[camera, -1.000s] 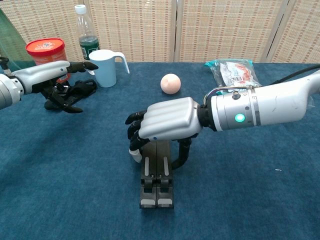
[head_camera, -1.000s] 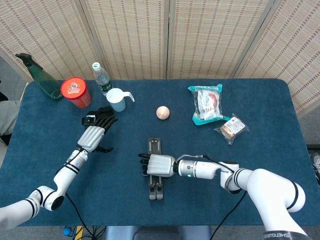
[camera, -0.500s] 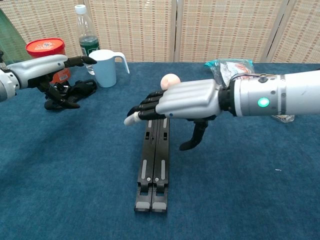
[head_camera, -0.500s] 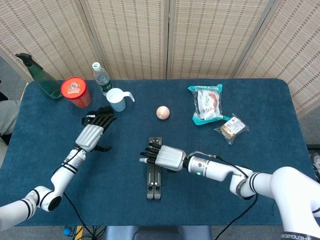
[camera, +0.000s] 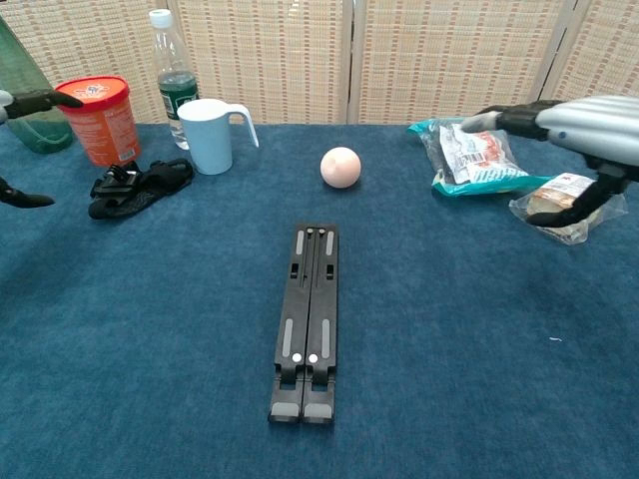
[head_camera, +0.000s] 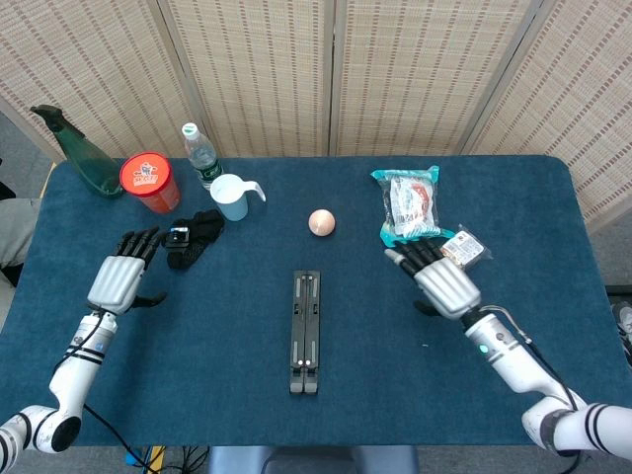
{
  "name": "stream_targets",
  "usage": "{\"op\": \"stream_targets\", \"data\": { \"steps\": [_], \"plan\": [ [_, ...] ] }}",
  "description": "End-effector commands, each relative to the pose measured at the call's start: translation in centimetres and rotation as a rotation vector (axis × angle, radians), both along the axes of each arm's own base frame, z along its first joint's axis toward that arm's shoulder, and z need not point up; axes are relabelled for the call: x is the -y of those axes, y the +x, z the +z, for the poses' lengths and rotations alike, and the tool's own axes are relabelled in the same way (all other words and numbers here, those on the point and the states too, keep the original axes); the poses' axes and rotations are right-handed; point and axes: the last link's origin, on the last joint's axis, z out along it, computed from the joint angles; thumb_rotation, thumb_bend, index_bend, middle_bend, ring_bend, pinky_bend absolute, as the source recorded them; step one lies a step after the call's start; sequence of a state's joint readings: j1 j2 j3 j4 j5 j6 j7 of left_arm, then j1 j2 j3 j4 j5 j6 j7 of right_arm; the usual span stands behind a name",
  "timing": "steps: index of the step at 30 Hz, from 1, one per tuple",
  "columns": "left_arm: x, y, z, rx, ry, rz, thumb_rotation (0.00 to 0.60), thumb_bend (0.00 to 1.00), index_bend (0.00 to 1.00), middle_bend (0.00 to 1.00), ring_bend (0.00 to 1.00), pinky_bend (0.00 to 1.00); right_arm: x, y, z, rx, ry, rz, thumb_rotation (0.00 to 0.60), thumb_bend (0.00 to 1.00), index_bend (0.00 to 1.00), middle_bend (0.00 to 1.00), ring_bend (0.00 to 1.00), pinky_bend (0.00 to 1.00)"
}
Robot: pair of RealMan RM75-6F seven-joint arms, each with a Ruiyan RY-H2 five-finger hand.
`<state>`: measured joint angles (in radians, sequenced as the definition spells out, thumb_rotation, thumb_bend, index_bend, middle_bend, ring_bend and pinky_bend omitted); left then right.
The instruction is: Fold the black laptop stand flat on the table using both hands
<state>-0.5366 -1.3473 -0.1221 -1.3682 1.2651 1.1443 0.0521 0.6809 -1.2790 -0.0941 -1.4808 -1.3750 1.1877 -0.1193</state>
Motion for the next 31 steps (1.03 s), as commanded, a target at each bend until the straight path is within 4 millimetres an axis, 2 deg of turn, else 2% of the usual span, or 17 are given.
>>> {"op": "stream_targets", "data": {
  "steps": [1,6,11,18,23,31],
  "plan": [
    [1.8,-1.5,1.4,-0.024,0.051,0.051,0.600,0.15,0.00,0.00,0.00,0.00,-2.1,-2.5,2.5,0.004,-0.111,-0.107,0.600,0.17,0.00,0.00,0.00,0.00],
    [4.4,-2.7,2.6,-0.027,0.110,0.091,0.600,0.15,0.00,0.00,0.00,0.00,-5.2,-4.5,4.4,0.021,-0.203,-0.212,0.600,0.16,0.00,0.00,0.00,0.00],
    [7.4,-2.9,3.1,-0.014,0.186,0.084,0.600,0.15,0.00,0.00,0.00,0.00,-8.3,-5.9,5.8,0.046,-0.279,-0.295,0.600,0.16,0.00,0.00,0.00,0.00],
    [10.5,-2.6,3.2,0.005,0.207,0.074,0.600,0.15,0.00,0.00,0.00,0.00,-11.4,-6.8,7.0,0.054,-0.359,-0.356,0.600,0.16,0.00,0.00,0.00,0.00],
    [11.7,-2.2,3.4,0.022,0.222,0.068,0.600,0.15,0.00,0.00,0.00,0.00,-12.3,-6.8,7.2,0.060,-0.384,-0.359,0.600,0.16,0.00,0.00,0.00,0.00],
    [12.2,-2.0,3.3,0.020,0.212,0.076,0.600,0.15,0.00,0.00,0.00,0.00,-12.3,-6.6,7.1,0.064,-0.383,-0.355,0.600,0.16,0.00,0.00,0.00,0.00]
  ]
}}
